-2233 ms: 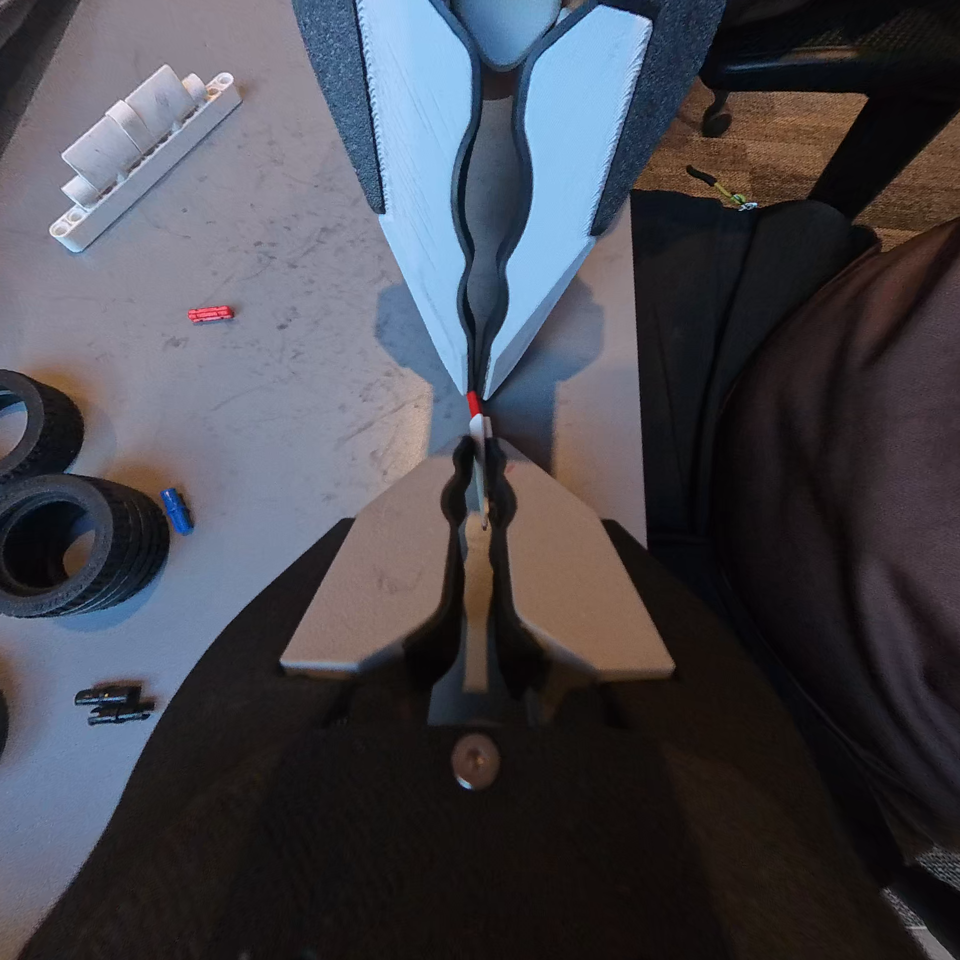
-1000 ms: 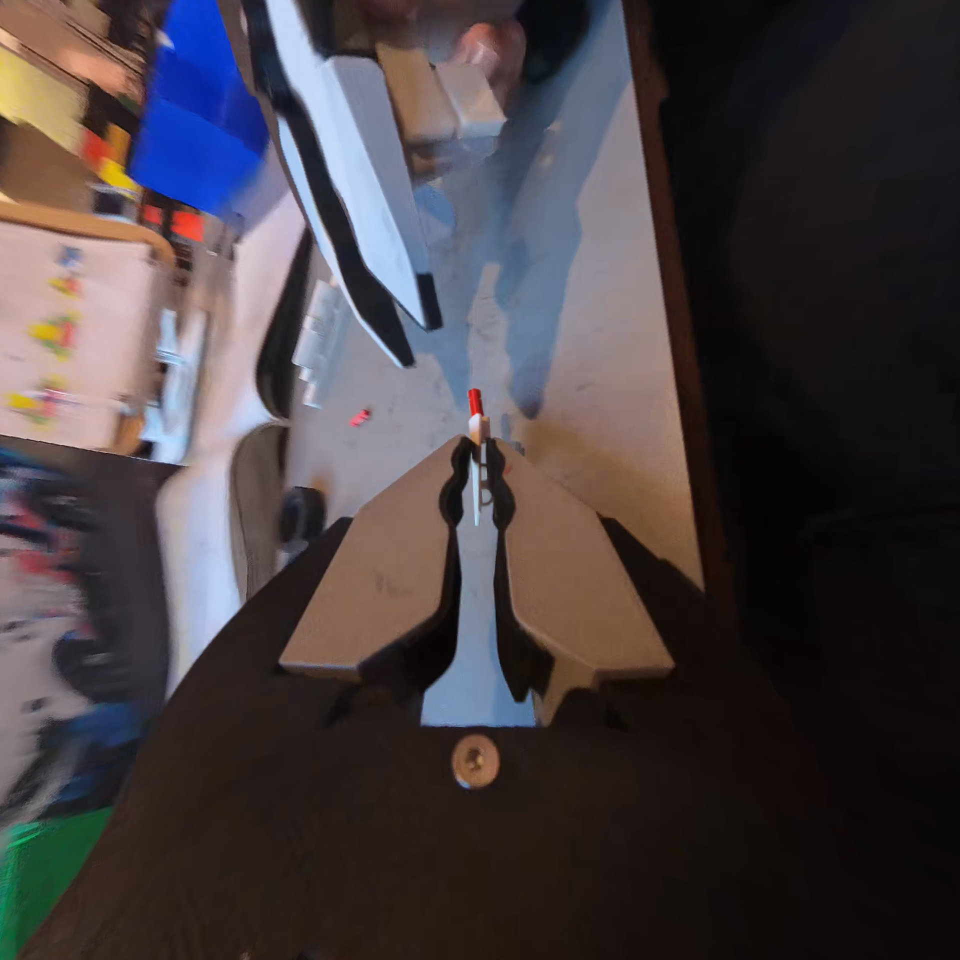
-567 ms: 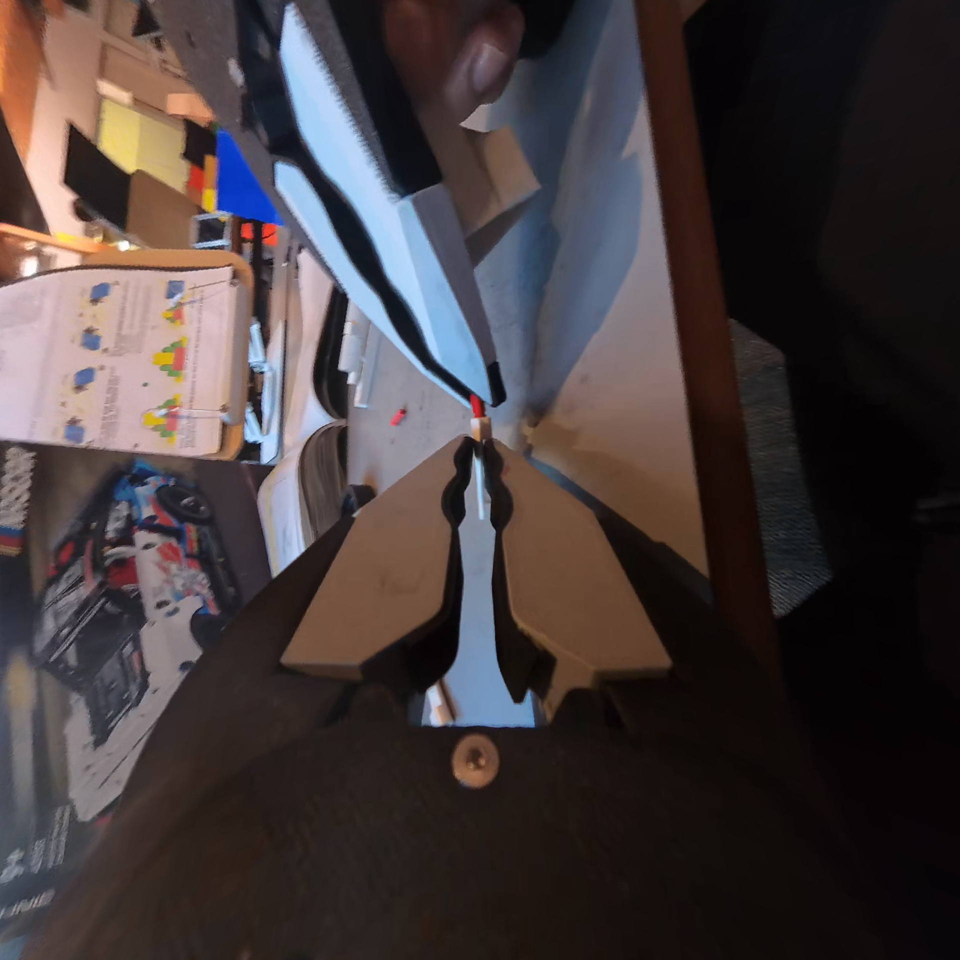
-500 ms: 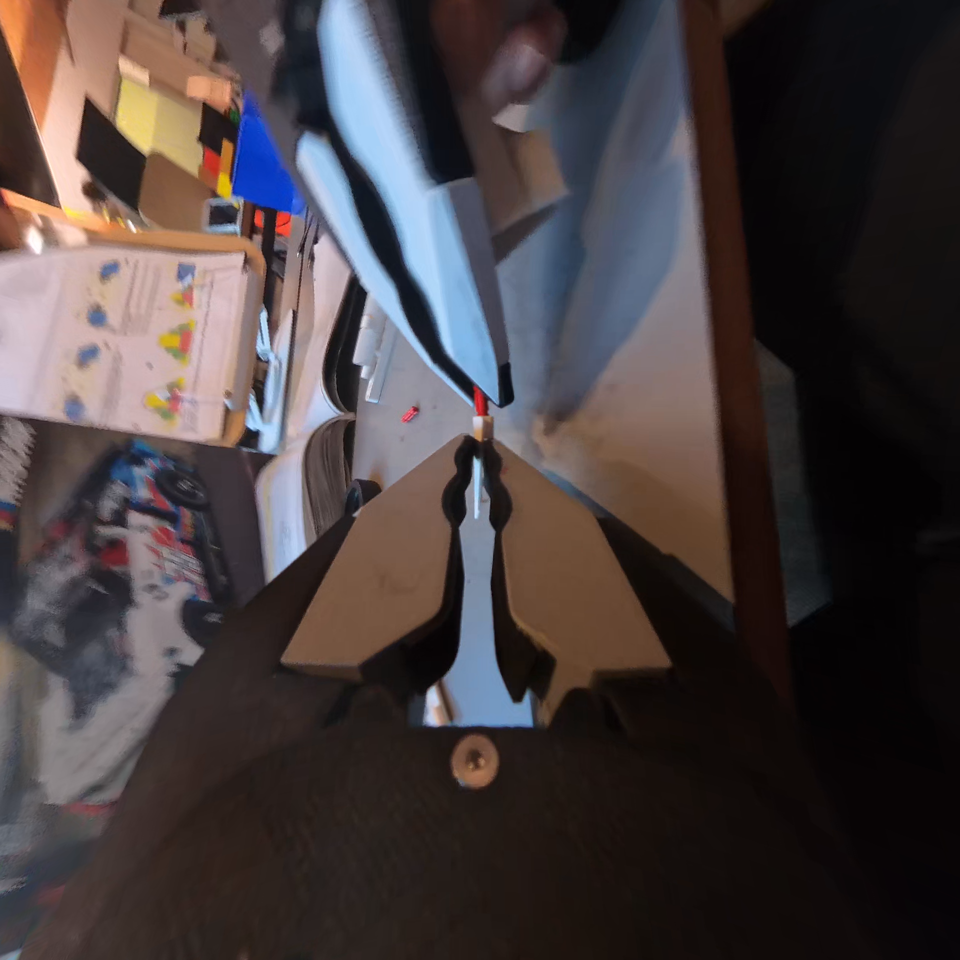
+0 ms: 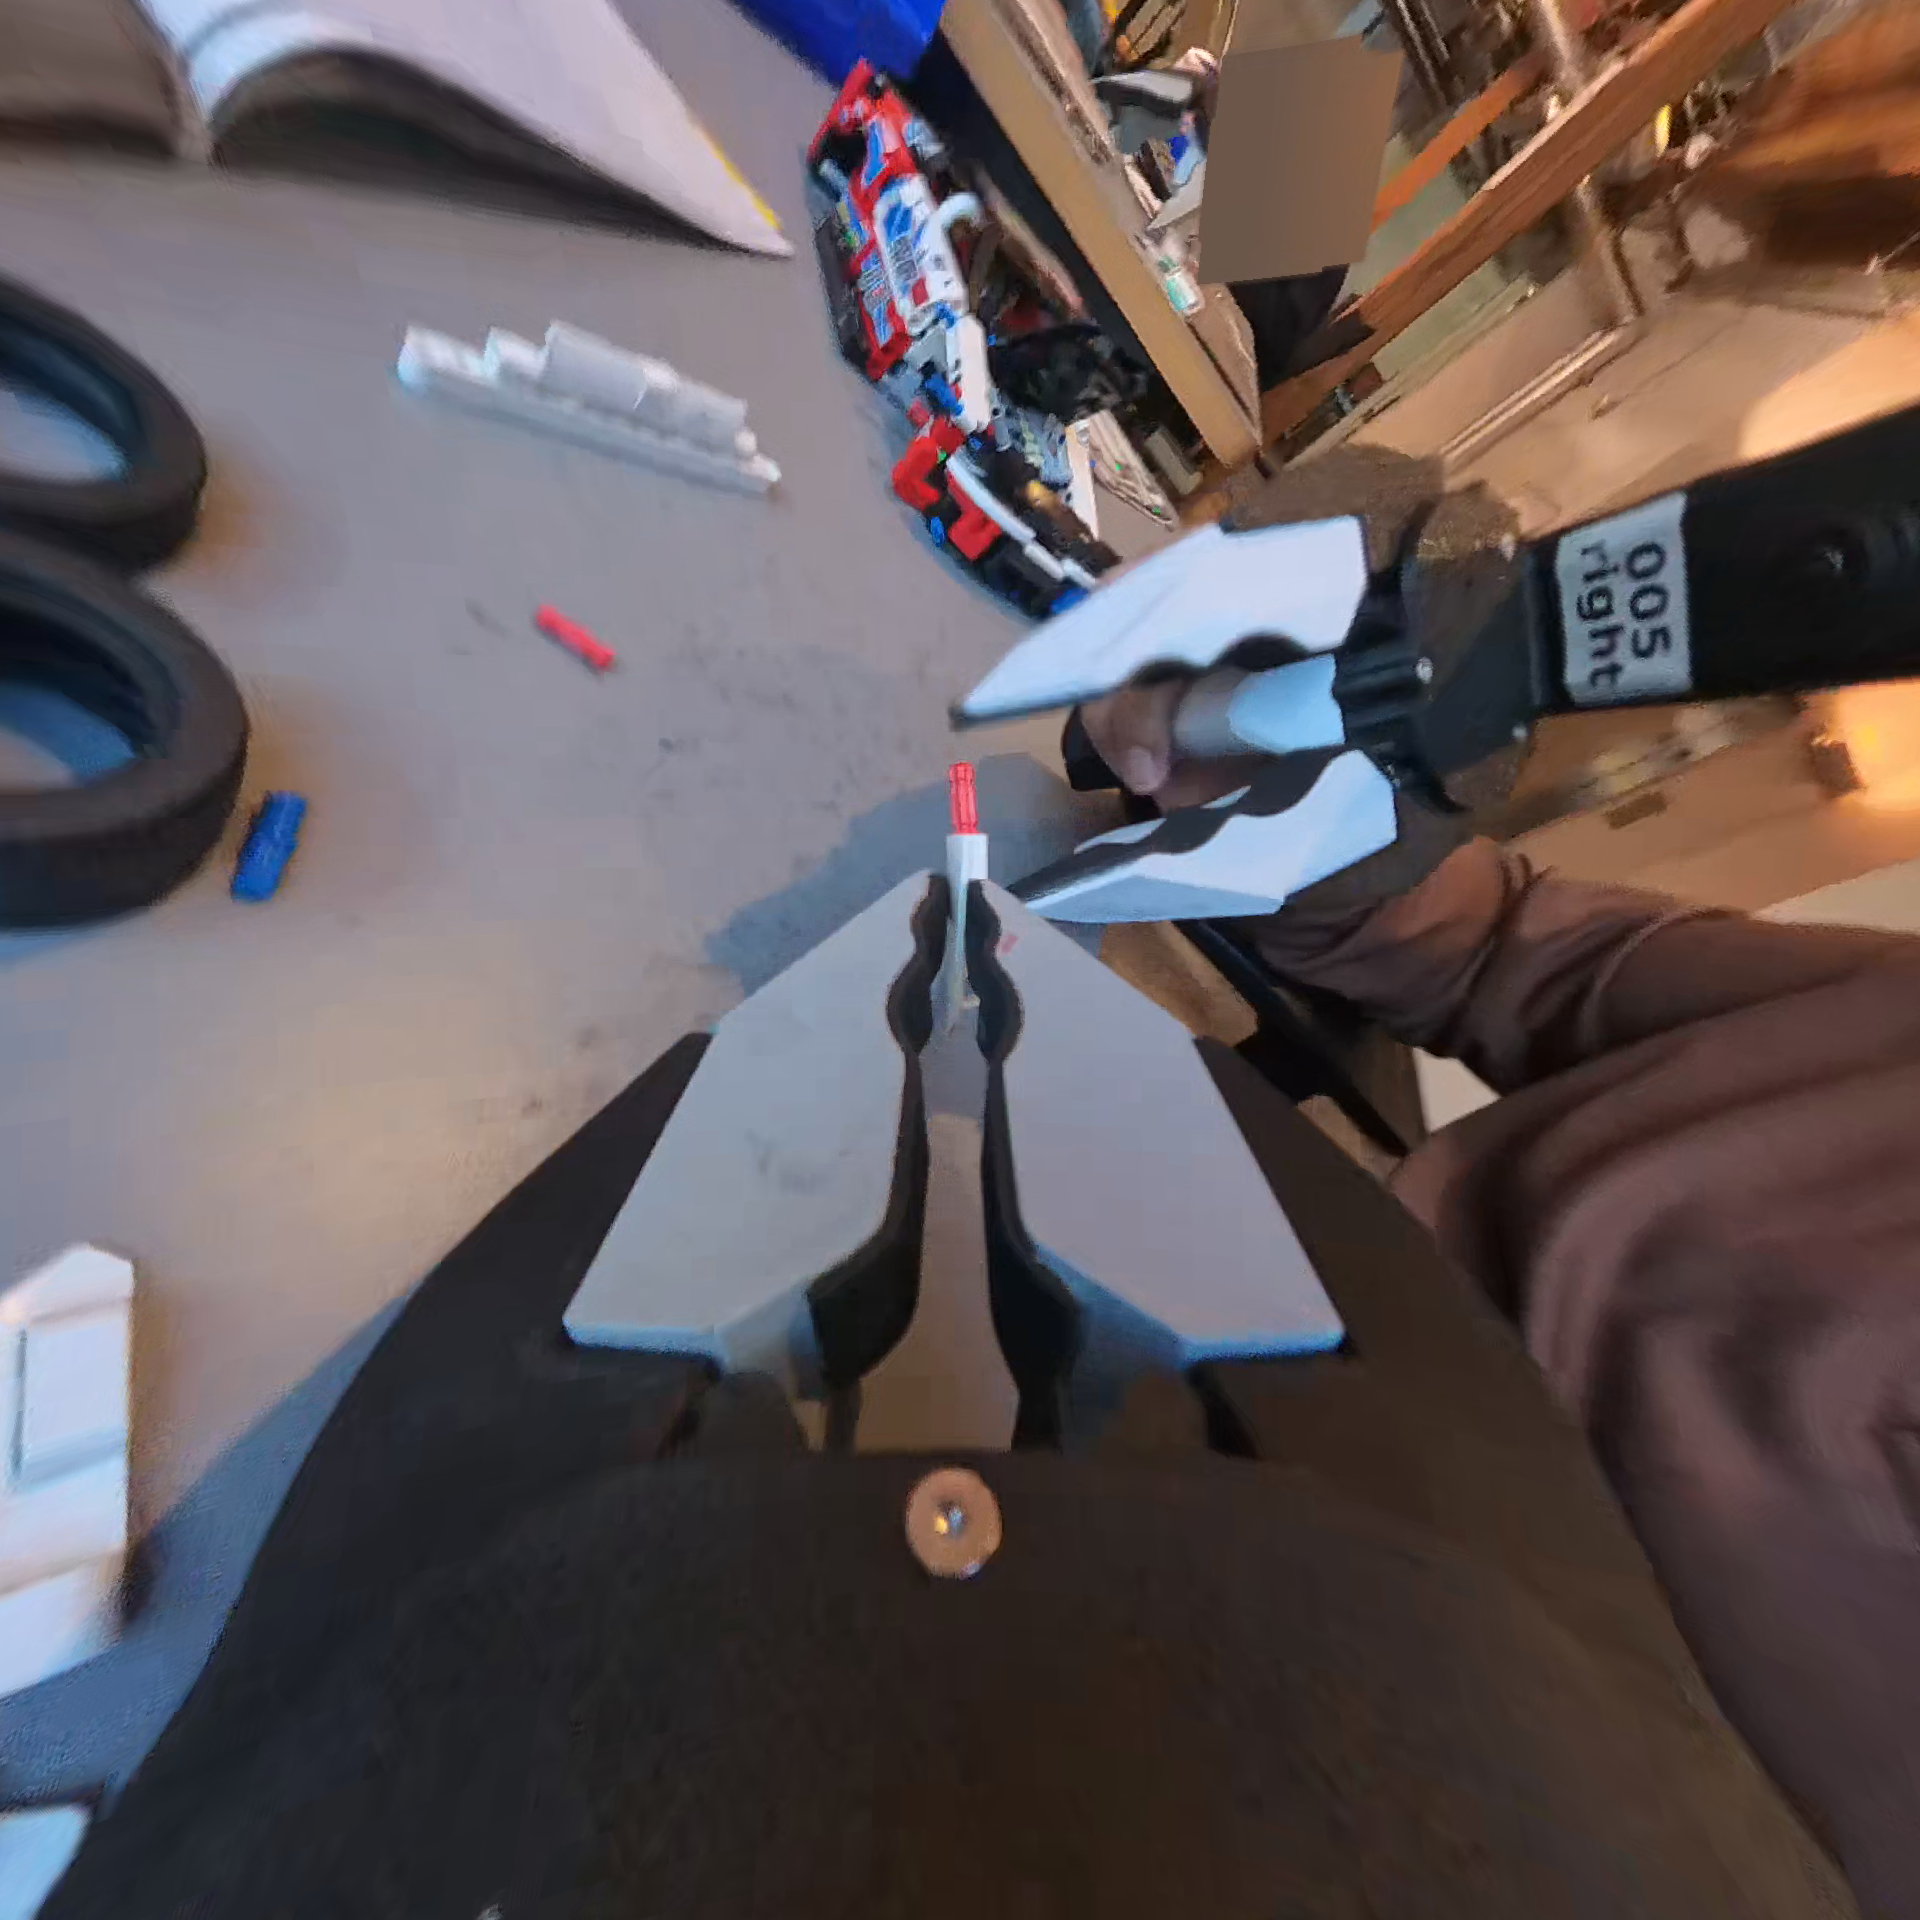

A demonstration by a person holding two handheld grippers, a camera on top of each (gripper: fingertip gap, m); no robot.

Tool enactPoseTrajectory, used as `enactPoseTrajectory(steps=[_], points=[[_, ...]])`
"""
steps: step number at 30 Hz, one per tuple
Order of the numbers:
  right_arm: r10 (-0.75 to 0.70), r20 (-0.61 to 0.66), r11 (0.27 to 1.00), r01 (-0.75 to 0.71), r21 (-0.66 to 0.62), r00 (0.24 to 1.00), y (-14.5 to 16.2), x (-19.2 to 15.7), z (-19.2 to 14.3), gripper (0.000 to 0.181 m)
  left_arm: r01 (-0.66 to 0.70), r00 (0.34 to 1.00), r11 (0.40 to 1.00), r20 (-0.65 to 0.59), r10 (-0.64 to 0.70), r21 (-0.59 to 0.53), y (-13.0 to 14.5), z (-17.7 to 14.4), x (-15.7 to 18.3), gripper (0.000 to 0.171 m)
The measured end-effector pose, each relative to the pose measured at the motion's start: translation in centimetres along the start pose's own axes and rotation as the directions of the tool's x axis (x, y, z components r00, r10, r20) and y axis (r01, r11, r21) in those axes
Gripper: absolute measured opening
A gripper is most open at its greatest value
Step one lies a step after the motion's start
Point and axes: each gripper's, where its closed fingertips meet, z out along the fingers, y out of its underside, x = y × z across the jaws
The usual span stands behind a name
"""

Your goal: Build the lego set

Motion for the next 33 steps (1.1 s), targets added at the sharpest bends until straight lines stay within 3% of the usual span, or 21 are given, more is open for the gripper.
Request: enactPoseTrajectory(steps=[1, 6, 12, 18, 21, 23, 30, 33], points=[[0.005, 0.022, 1.000, -0.005, -0.010, 1.000, 0.4, -0.4, 0.3, 0.024, 0.043, 0.999, 0.999, -0.003, -0.043, -0.012, 0.2, 0.1, -0.3, 0.000], [0.085, 0.087, 0.996, -0.082, -0.045, 0.993, 1.7, -0.5, 0.9, 0.028, 0.089, 0.996, 0.990, -0.004, -0.090, -0.113, 1.0, 0.4, -1.1, 0.000], [0.089, 0.161, 0.972, -0.050, -0.231, 0.983, 5.2, -1.7, 1.9, 0.022, -0.031, 0.991, 0.947, 0.114, 0.071, -0.319, 2.9, 0.0, -3.6, 0.001], [-0.034, 0.123, 0.974, 0.060, -0.220, 0.992, 4.7, -1.7, 2.5, 0.023, -0.050, 0.997, 0.925, 0.037, 0.069, -0.376, 3.5, 0.0, -2.8, 0.003], [-0.103, 0.176, 0.967, 0.140, -0.213, 0.979, 4.5, -2.7, 2.7, 0.005, -0.053, 0.998, 0.919, 0.006, 0.061, -0.390, 3.5, -0.1, -2.6, 0.007], [-0.103, 0.186, 0.967, 0.142, -0.211, 0.977, 4.5, -2.9, 2.7, 0.003, -0.064, 0.997, 0.924, 0.006, 0.071, -0.377, 3.2, -0.3, -2.7, 0.012], [-0.010, 0.205, 0.974, 0.056, -0.221, 0.979, 4.7, -2.8, 2.6, 0.003, -0.185, 0.964, 0.896, 0.103, 0.245, -0.403, 3.0, -2.9, -3.2, 0.042], [0.031, 0.225, 0.974, 0.021, -0.227, 0.974, 4.7, -2.8, 2.7, 0.003, -0.313, 0.910, 0.854, 0.127, 0.395, -0.415, 3.1, -3.0, -3.4, 0.041]])
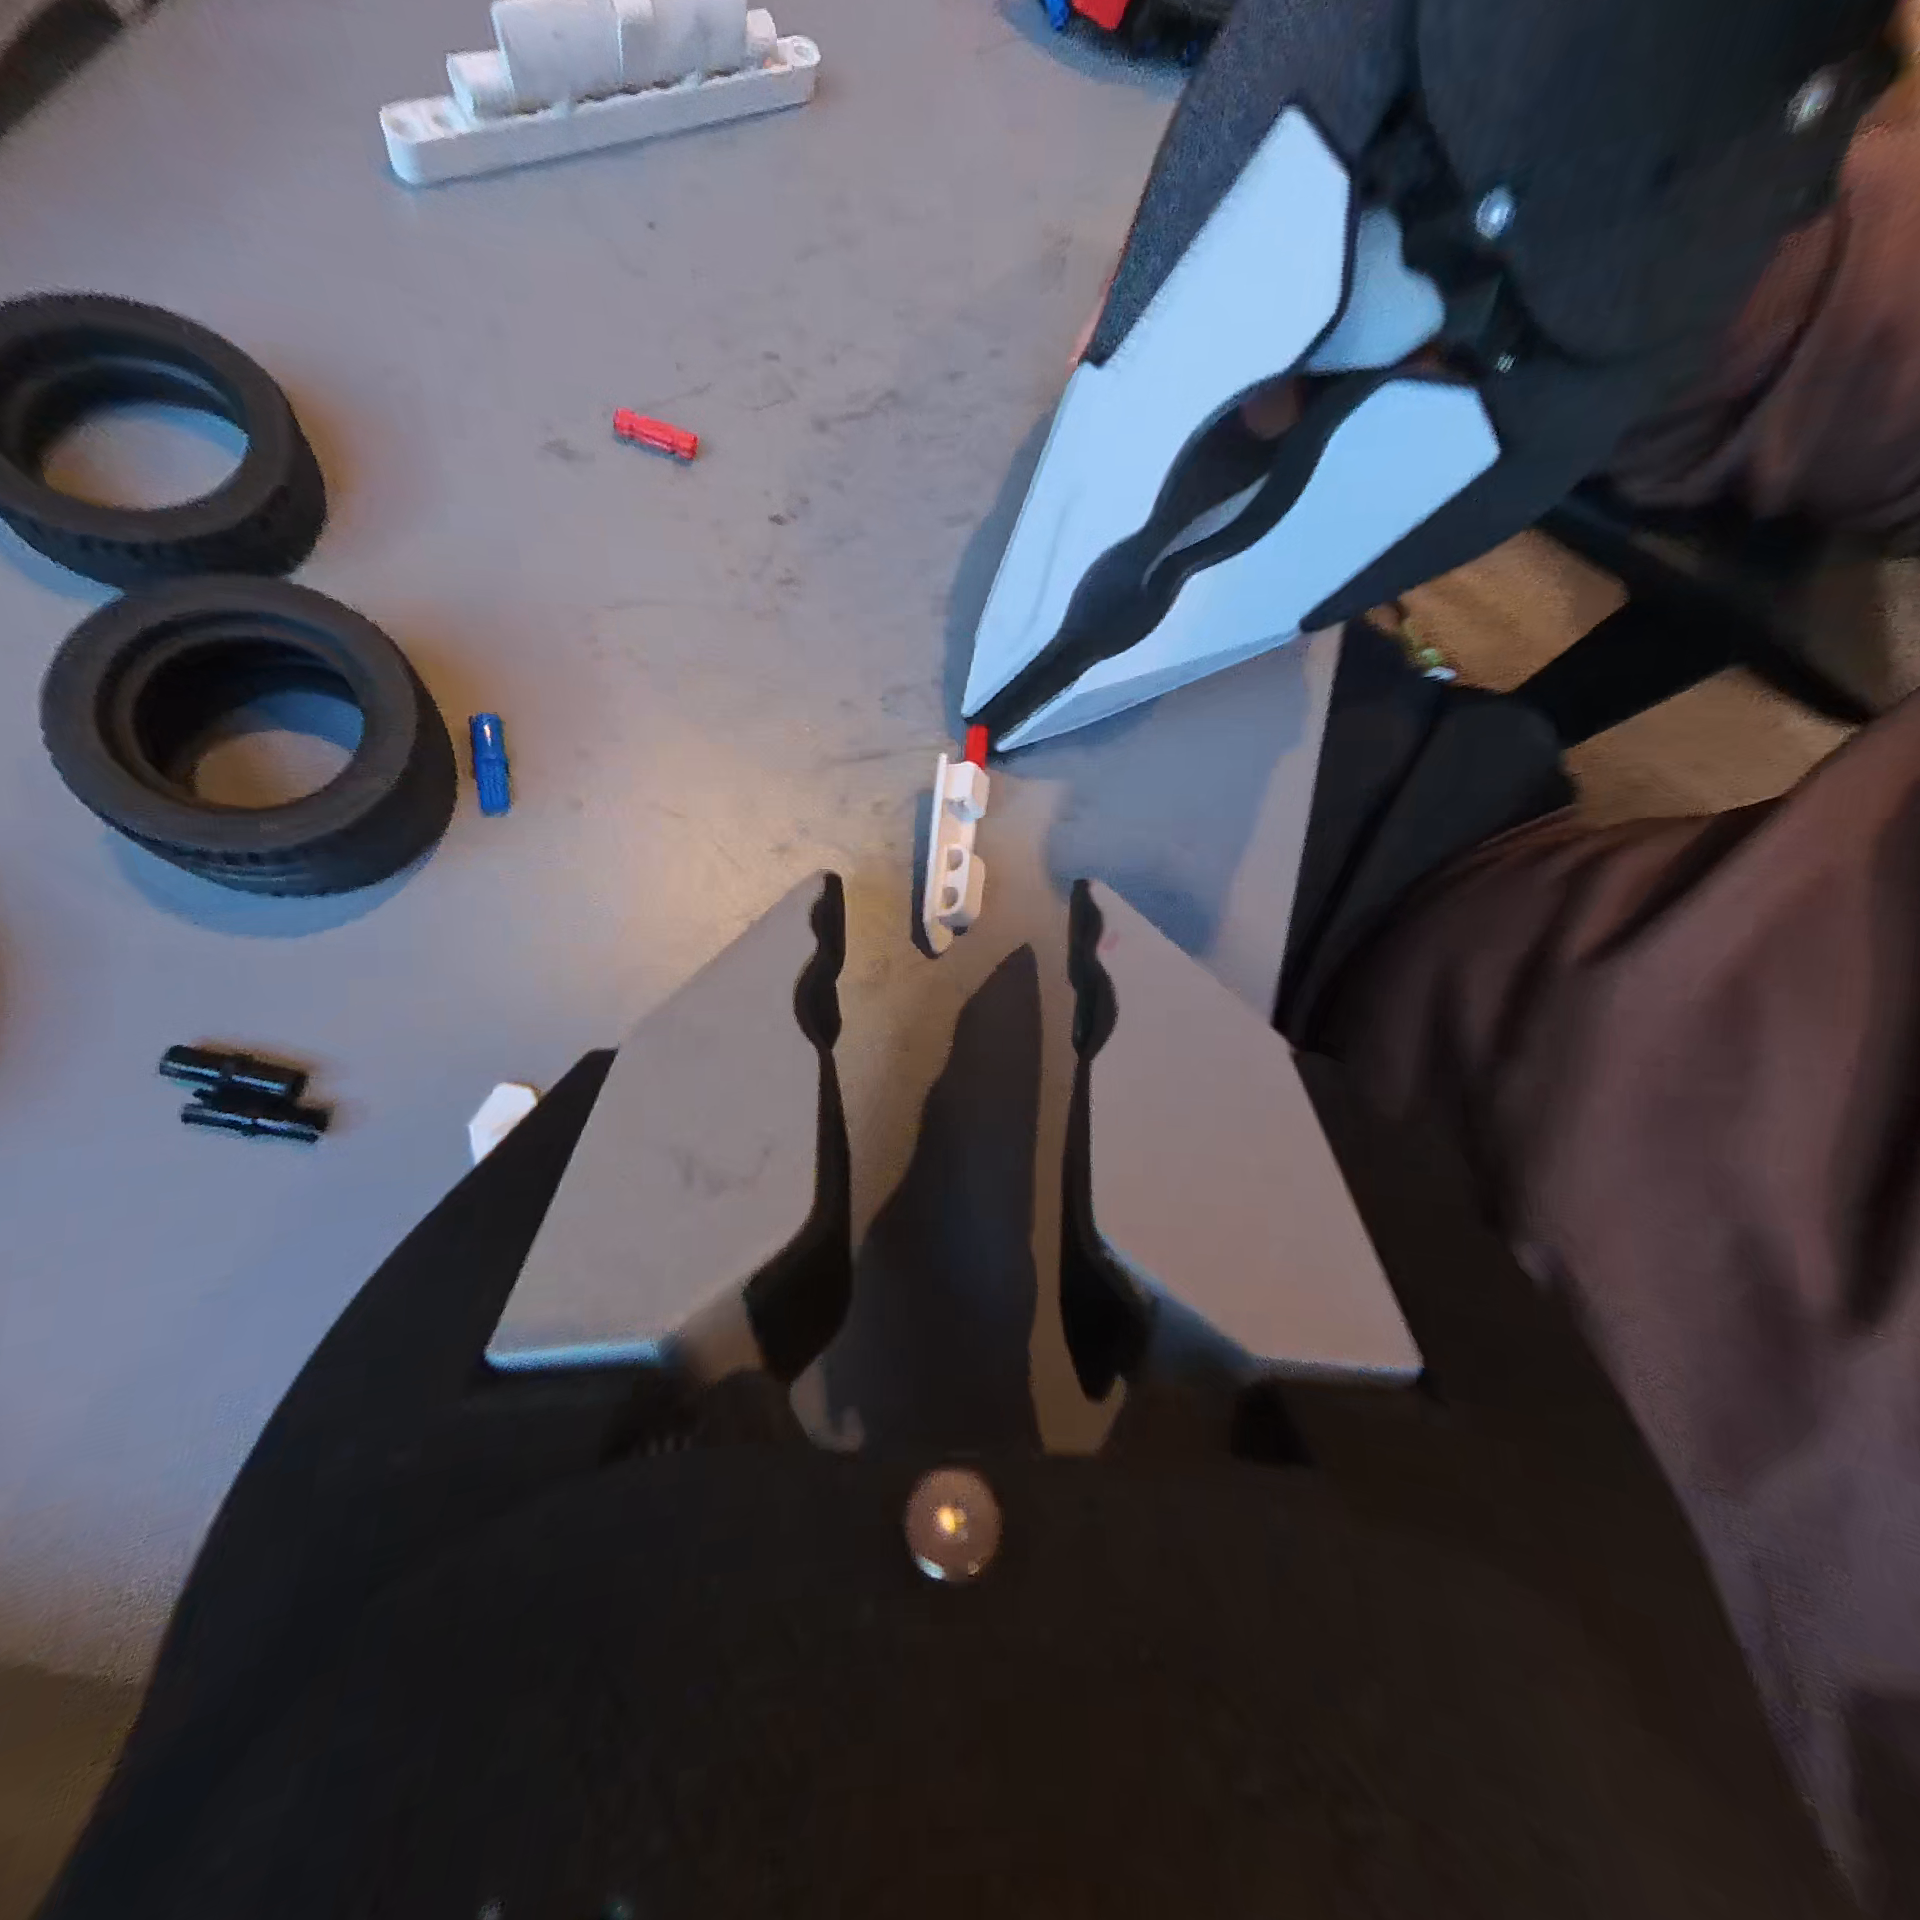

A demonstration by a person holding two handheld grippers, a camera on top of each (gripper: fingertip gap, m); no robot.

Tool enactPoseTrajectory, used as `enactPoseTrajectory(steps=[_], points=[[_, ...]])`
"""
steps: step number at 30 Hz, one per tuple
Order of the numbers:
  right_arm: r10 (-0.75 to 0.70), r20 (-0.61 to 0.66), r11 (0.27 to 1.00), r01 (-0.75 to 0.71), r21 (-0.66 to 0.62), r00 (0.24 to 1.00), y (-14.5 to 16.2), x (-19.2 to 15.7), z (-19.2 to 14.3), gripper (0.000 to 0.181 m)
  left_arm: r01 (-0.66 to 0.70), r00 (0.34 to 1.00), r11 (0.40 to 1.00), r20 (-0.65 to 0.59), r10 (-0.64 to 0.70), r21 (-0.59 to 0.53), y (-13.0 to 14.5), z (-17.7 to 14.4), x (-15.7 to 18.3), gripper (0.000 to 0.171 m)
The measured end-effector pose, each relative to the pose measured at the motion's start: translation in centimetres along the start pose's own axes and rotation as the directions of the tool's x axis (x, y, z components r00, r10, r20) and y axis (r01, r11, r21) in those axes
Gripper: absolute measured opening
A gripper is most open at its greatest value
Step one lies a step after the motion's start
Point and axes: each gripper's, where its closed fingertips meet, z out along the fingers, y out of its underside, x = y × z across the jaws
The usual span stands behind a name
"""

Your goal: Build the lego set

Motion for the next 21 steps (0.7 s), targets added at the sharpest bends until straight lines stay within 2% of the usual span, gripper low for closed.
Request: enactPoseTrajectory(steps=[1, 5, 8, 12, 15, 18, 21], points=[[0.013, 0.012, 1.000, -0.013, 0.001, 1.000, 0.0, 0.0, 0.0, 0.003, -0.026, 0.999, 1.000, 0.025, 0.026, -0.008, 0.1, 0.4, -0.2, 0.039], [0.055, 0.047, 0.998, -0.055, 0.002, 0.997, 0.1, 0.1, 0.0, 0.004, -0.063, 0.998, 0.998, 0.019, 0.064, -0.024, 0.2, 1.3, -0.1, 0.009], [0.078, 0.027, 0.997, -0.078, 0.004, 0.997, 0.3, 0.5, -0.2, 0.015, -0.051, 0.999, 0.999, 0.005, 0.051, 0.015, 0.0, 1.5, 0.0, 0.009], [0.176, -0.047, 0.984, -0.176, -0.002, 0.983, 1.1, 2.2, -0.7, 0.027, 0.118, 0.990, 0.989, 0.073, -0.124, 0.086, -0.7, 1.1, -2.0, 0.008], [0.272, -0.089, 0.962, -0.274, -0.004, 0.958, 1.5, 3.4, -0.6, 0.036, 0.276, 0.961, 0.954, -0.014, -0.276, 0.114, -1.2, 1.5, -1.9, 0.005], [0.324, -0.075, 0.946, -0.325, -0.006, 0.943, 1.2, 3.4, -0.1, 0.033, 0.408, 0.912, 0.905, -0.095, -0.399, 0.120, -1.6, 1.9, -1.8, 0.005], [0.318, -0.061, 0.948, -0.319, -0.008, 0.946, 0.6, 3.1, 0.4, 0.026, 0.440, 0.898, 0.887, -0.085, -0.432, 0.142, -1.8, 1.9, -1.9, 0.005]])
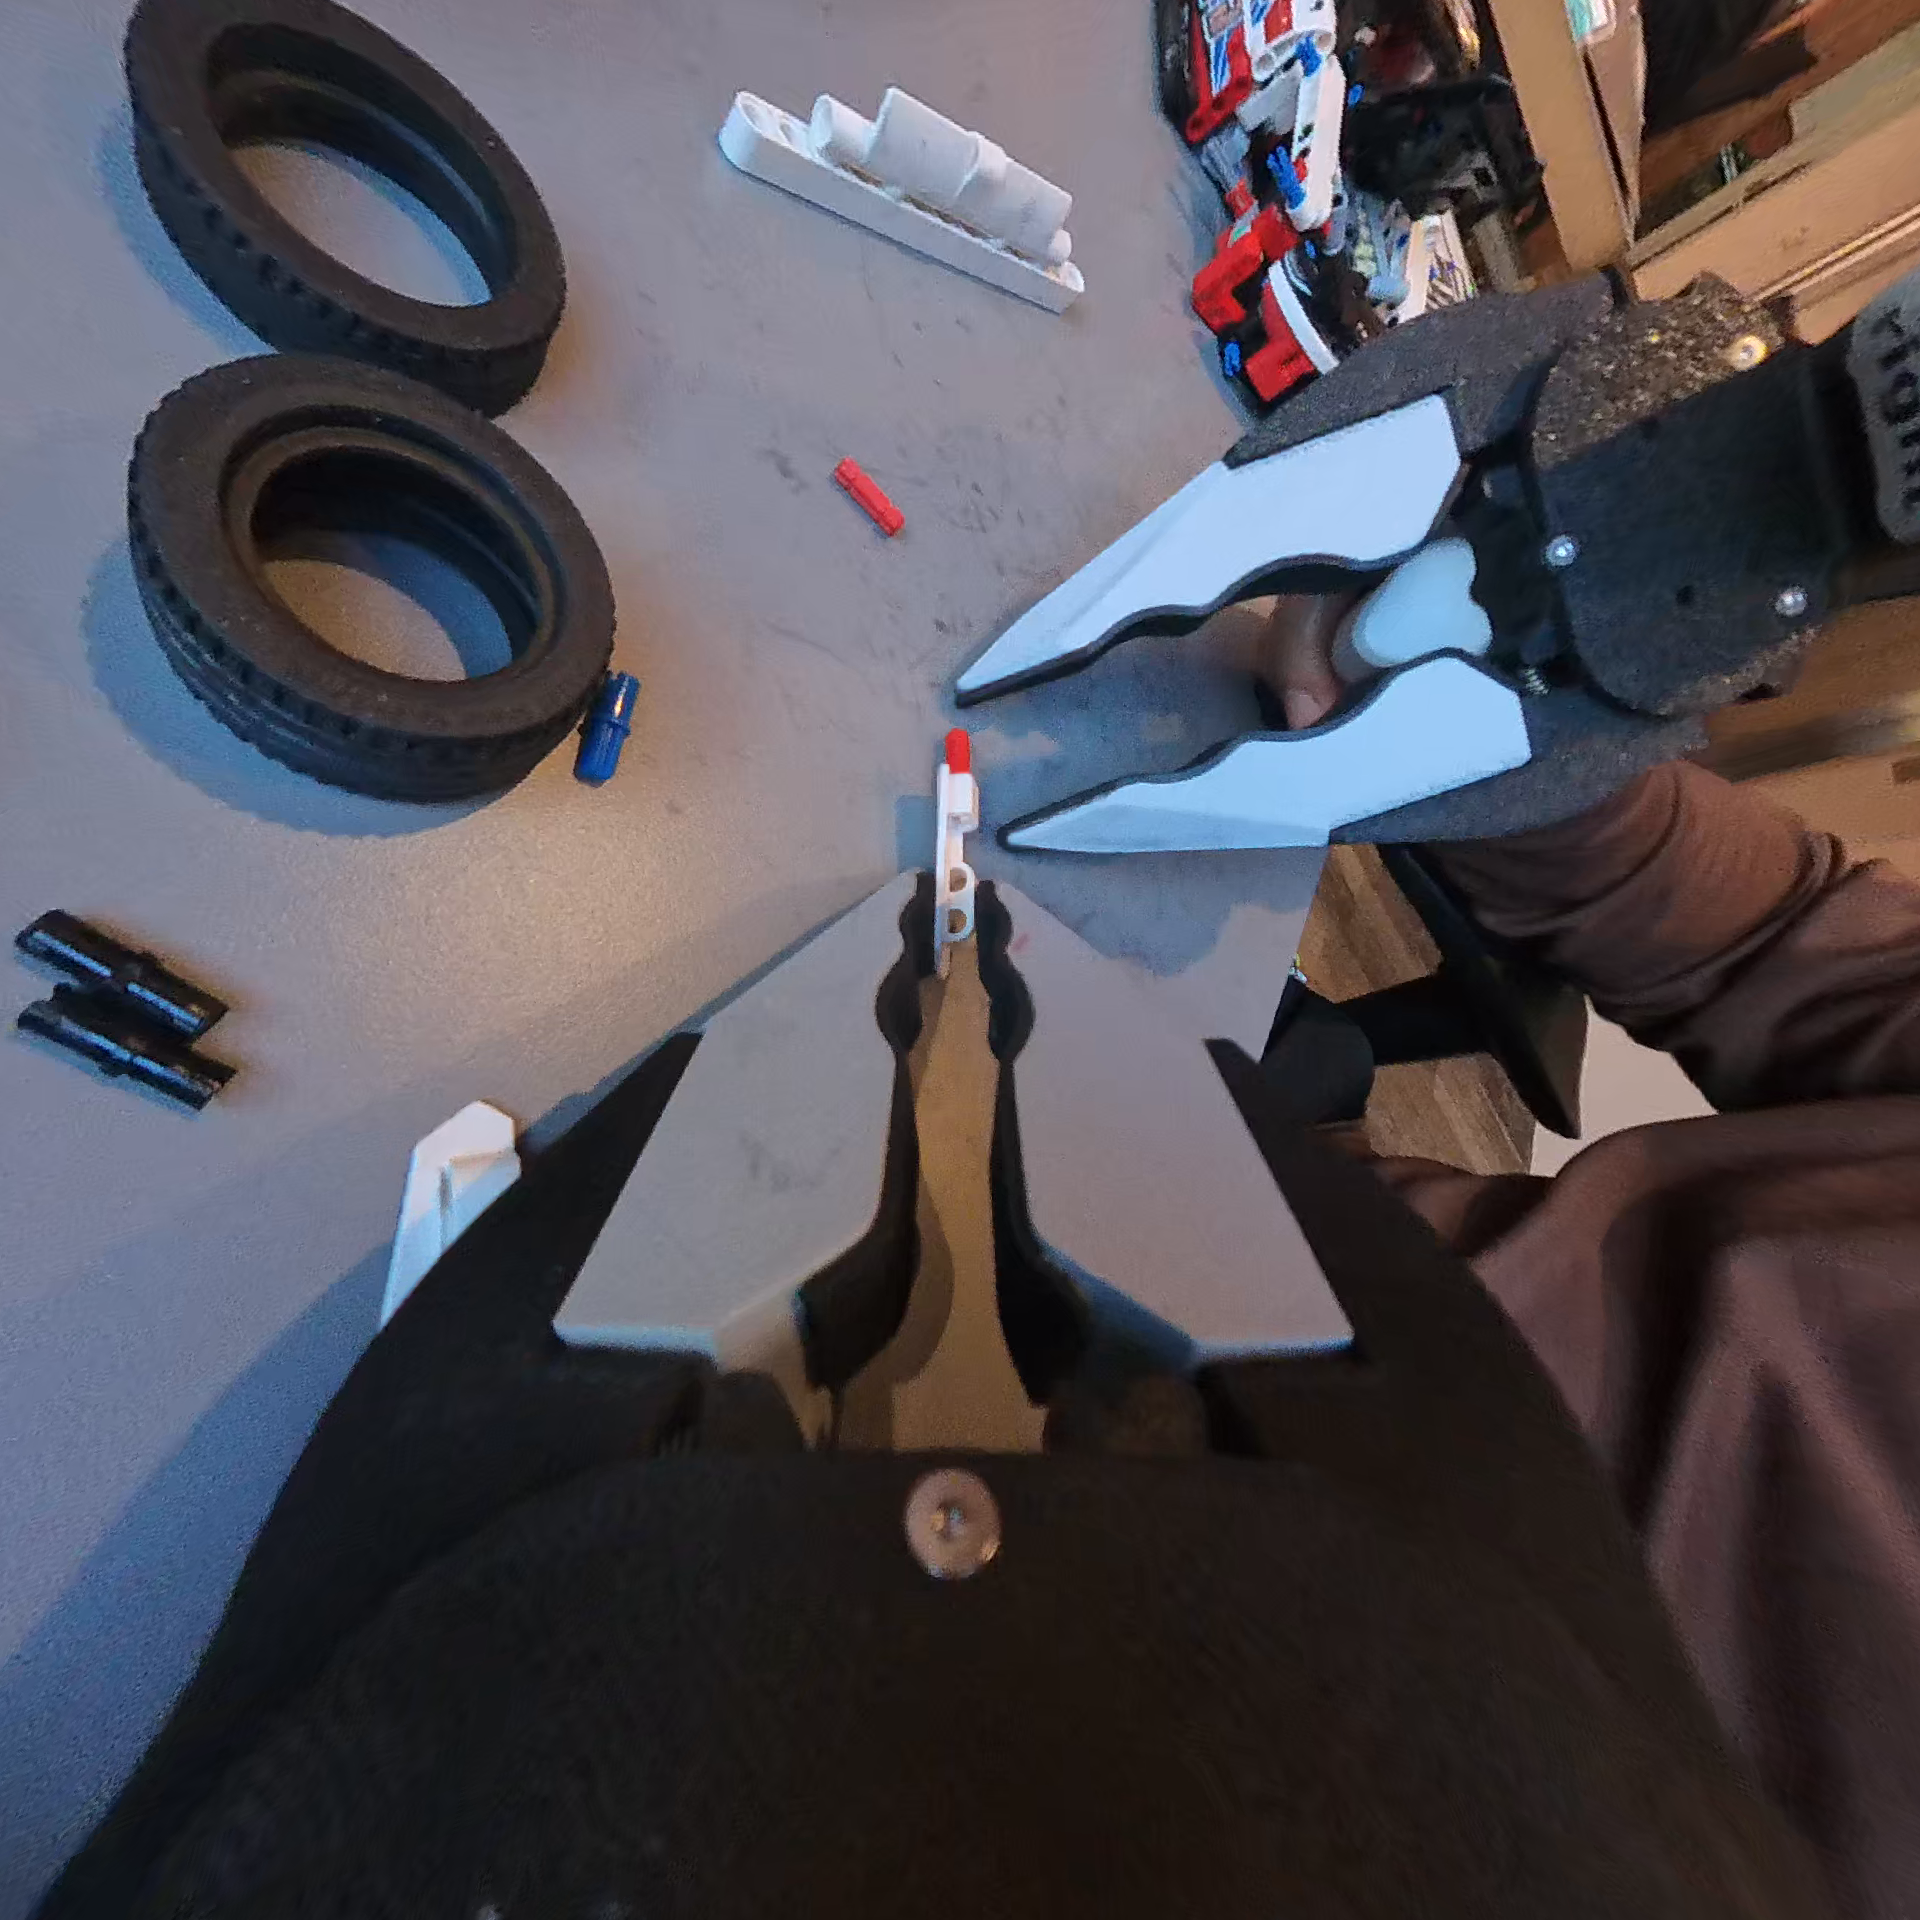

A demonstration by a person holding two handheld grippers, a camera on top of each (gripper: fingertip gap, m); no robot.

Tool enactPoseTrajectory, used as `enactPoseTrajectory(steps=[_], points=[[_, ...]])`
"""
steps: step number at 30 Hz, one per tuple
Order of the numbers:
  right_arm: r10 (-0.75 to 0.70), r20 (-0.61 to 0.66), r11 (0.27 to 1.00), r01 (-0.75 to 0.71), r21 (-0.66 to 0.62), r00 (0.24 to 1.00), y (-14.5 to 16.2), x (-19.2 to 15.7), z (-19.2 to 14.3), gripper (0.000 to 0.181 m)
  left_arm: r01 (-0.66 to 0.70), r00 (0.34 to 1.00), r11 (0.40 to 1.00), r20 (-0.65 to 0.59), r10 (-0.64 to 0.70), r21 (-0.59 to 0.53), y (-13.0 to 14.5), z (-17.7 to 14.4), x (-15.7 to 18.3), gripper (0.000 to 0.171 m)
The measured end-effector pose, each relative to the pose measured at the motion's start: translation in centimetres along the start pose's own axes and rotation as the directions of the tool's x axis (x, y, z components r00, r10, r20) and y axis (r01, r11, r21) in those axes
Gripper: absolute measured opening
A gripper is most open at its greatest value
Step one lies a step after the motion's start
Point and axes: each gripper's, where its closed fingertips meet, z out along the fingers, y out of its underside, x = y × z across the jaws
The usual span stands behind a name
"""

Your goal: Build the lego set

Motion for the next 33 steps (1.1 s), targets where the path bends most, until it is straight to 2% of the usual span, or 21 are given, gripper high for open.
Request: enactPoseTrajectory(steps=[8, 14, 21, 24, 29, 33], points=[[0.079, -0.025, 0.997, -0.079, 0.001, 0.997, -0.2, 0.3, 0.2, 0.032, 0.189, 0.978, 0.981, -0.096, -0.186, 0.029, -0.1, 0.2, 0.4, 0.005], [0.149, -0.039, 0.989, -0.149, 0.014, 0.988, -0.4, 0.3, 0.3, 0.032, 0.162, 0.984, 0.986, -0.082, -0.157, 0.050, -0.1, 0.1, 0.6, 0.005], [0.125, -0.024, 0.990, -0.123, 0.072, 0.992, -0.9, -0.2, -0.5, 0.033, 0.091, 0.991, 0.981, -0.114, -0.072, 0.171, -1.0, -1.6, 1.5, 0.005], [0.117, -0.017, 0.989, -0.116, 0.088, 0.993, -1.0, -0.3, -0.8, 0.033, 0.010, 0.992, 0.972, -0.128, 0.021, 0.235, -1.2, -2.6, 2.4, 0.005], [0.082, -0.023, 0.989, -0.079, 0.124, 0.996, -1.2, -0.1, -1.4, 0.033, -0.195, 0.978, 0.936, -0.013, 0.208, 0.292, -1.2, -5.0, 2.3, 0.005], [0.053, -0.038, 0.986, -0.047, 0.160, 0.998, -1.6, 0.5, -1.7, 0.033, -0.305, 0.951, 0.897, 0.055, 0.304, 0.319, -1.2, -6.3, 2.1, 0.004]])
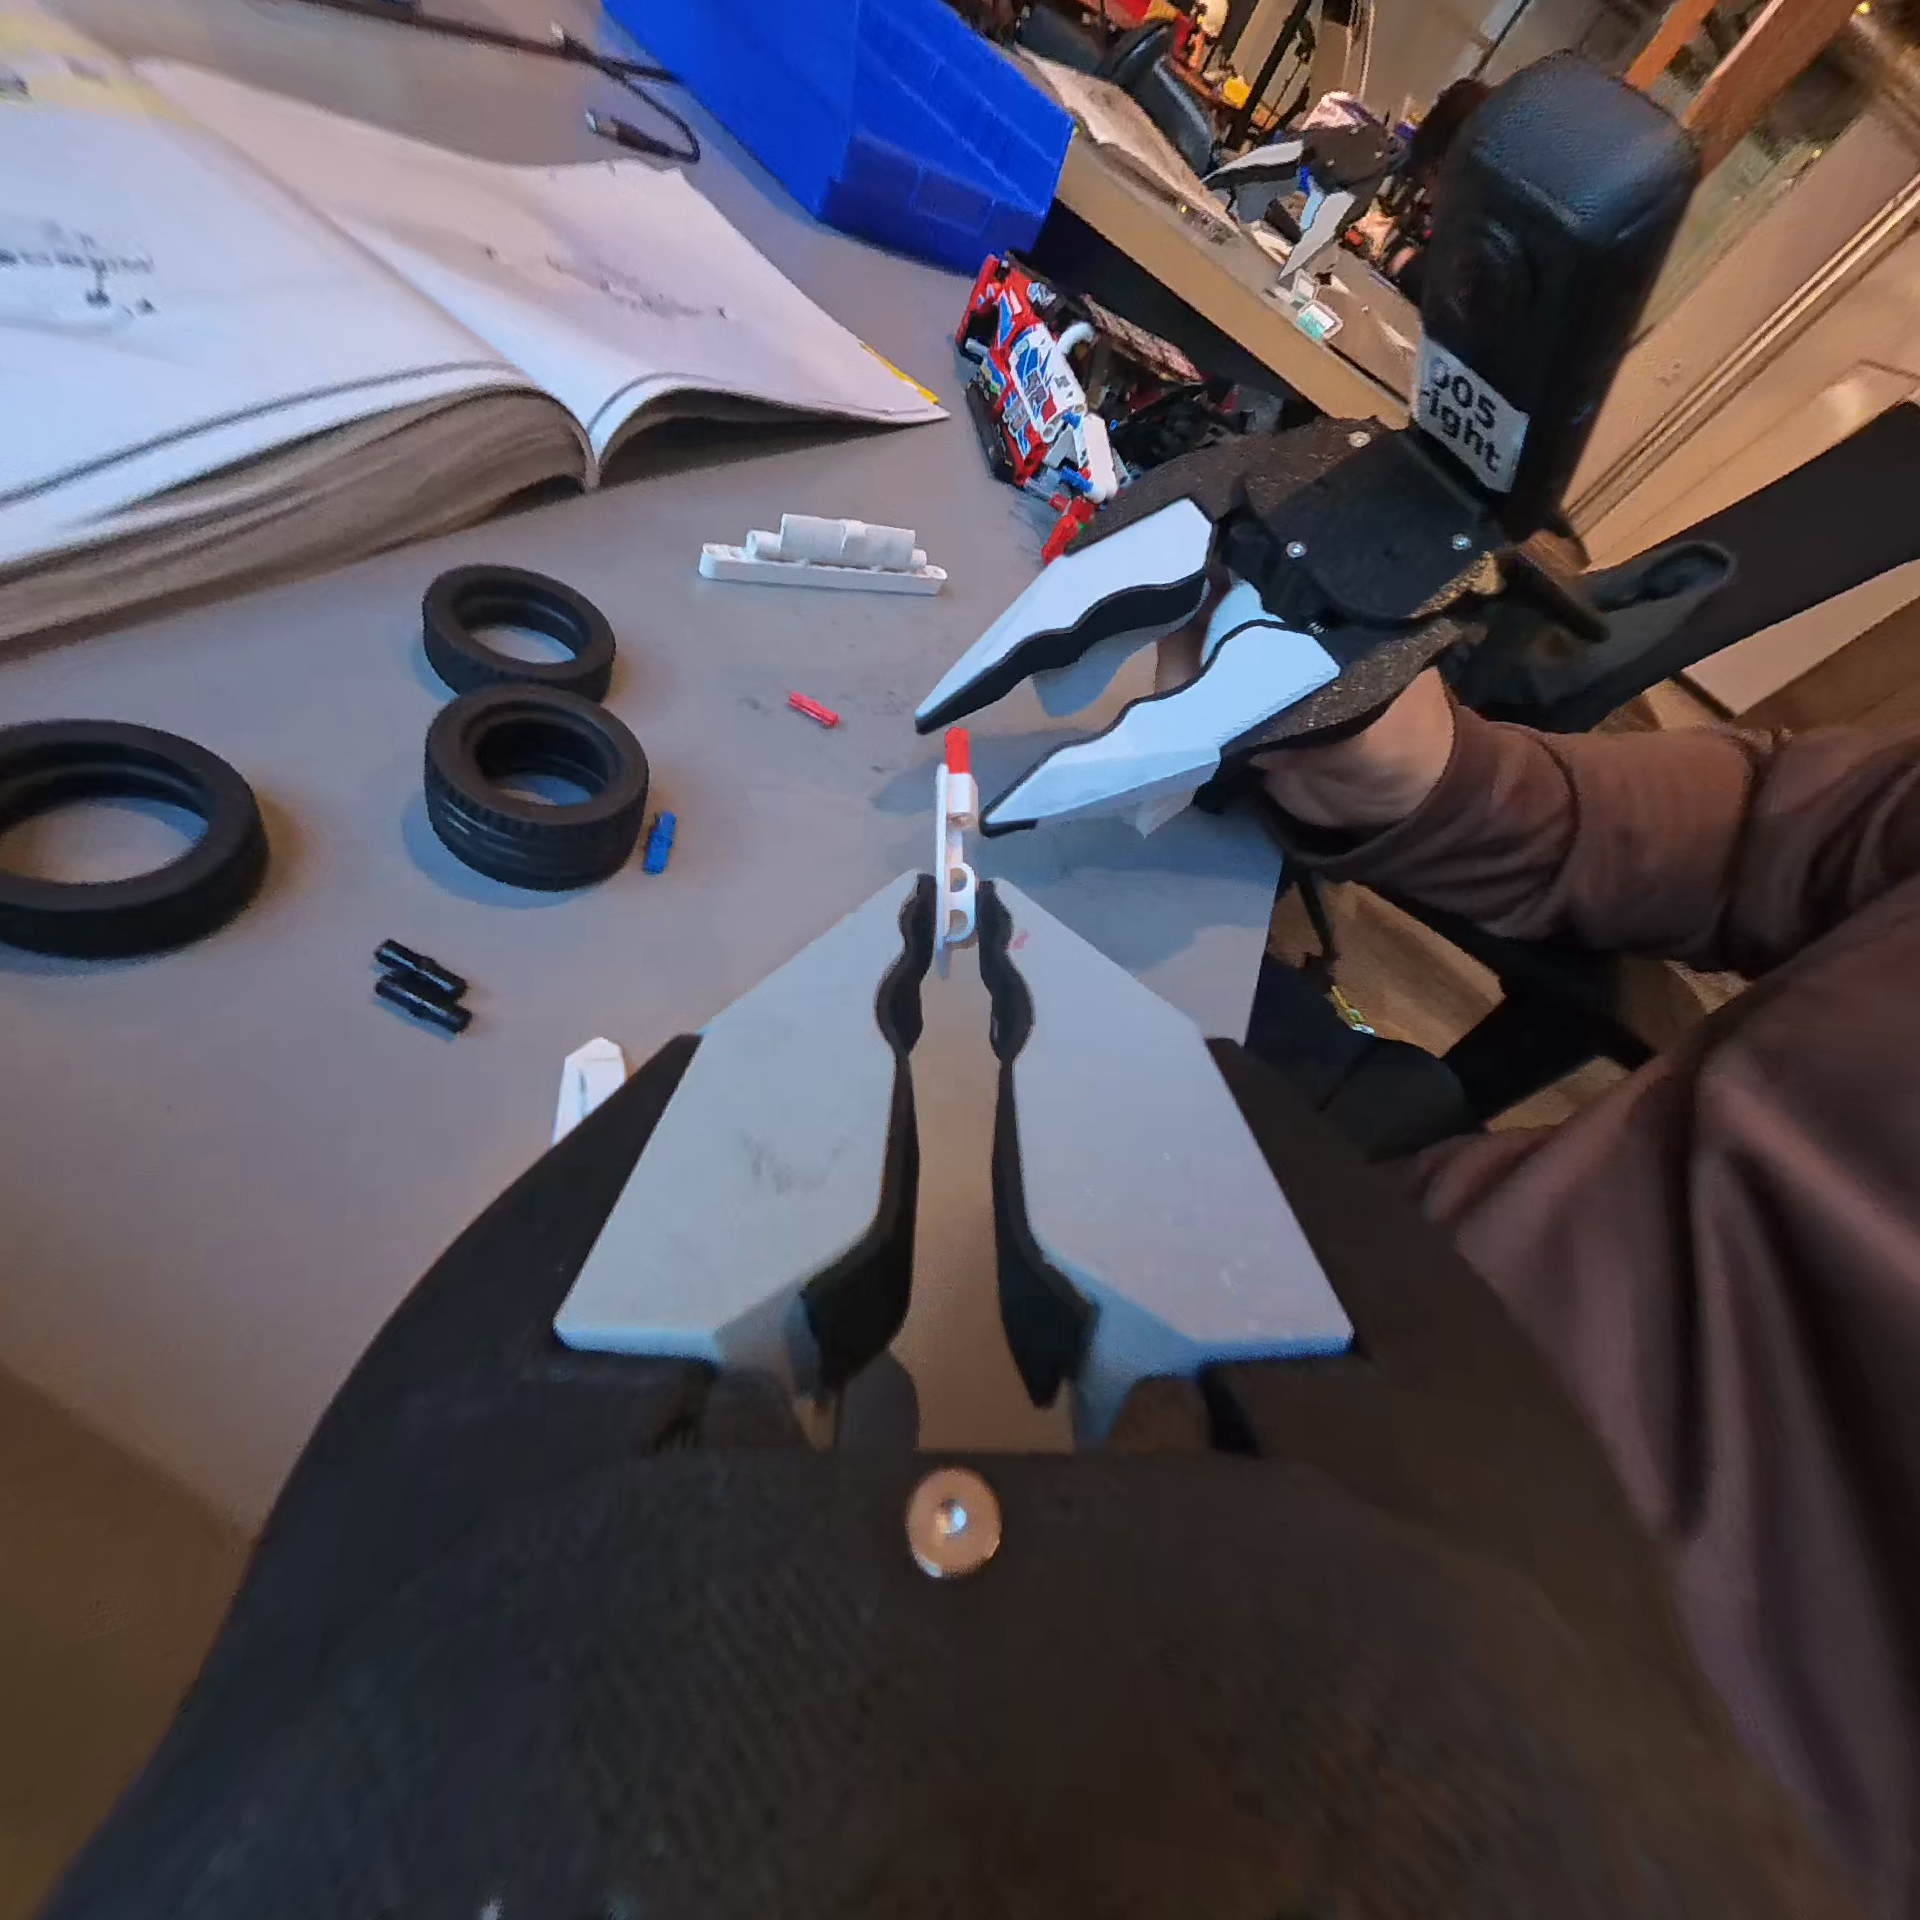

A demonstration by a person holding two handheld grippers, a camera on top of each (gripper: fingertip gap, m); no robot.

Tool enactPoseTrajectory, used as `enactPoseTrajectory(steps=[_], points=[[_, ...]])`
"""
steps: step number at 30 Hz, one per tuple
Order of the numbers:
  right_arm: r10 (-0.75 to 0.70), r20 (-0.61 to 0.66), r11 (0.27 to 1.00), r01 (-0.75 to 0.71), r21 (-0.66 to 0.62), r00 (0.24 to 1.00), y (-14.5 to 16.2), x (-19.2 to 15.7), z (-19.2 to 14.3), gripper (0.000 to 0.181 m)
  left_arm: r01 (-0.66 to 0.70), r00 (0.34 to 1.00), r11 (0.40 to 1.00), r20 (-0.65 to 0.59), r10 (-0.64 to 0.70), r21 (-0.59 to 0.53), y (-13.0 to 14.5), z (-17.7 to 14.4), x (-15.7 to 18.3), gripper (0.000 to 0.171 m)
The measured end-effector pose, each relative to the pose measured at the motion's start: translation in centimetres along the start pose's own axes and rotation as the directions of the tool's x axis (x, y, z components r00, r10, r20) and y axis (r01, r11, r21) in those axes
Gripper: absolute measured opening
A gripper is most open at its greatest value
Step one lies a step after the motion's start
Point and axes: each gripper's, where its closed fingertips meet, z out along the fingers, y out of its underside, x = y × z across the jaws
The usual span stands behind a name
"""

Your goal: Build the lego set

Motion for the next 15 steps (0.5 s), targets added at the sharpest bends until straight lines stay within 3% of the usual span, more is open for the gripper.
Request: enactPoseTrajectory(steps=[4, 10, 15], points=[[-0.048, -0.013, 0.997, 0.048, 0.053, 0.999, -1.0, 0.6, 0.1, 0.033, -0.035, 0.999, 0.999, 0.025, 0.035, 0.017, -0.3, -0.1, -0.3, 0.004], [-0.163, -0.077, 0.974, 0.173, 0.149, 0.984, -3.0, 1.4, 0.1, 0.029, 0.006, 0.999, 0.999, 0.045, -0.008, 0.038, -0.8, -0.2, -1.3, 0.004], [-0.159, -0.095, 0.963, 0.176, 0.206, 0.983, -3.9, 2.0, -0.1, 0.028, 0.077, 0.997, 0.995, 0.019, -0.079, 0.066, -1.2, -0.4, -1.9, 0.004]])
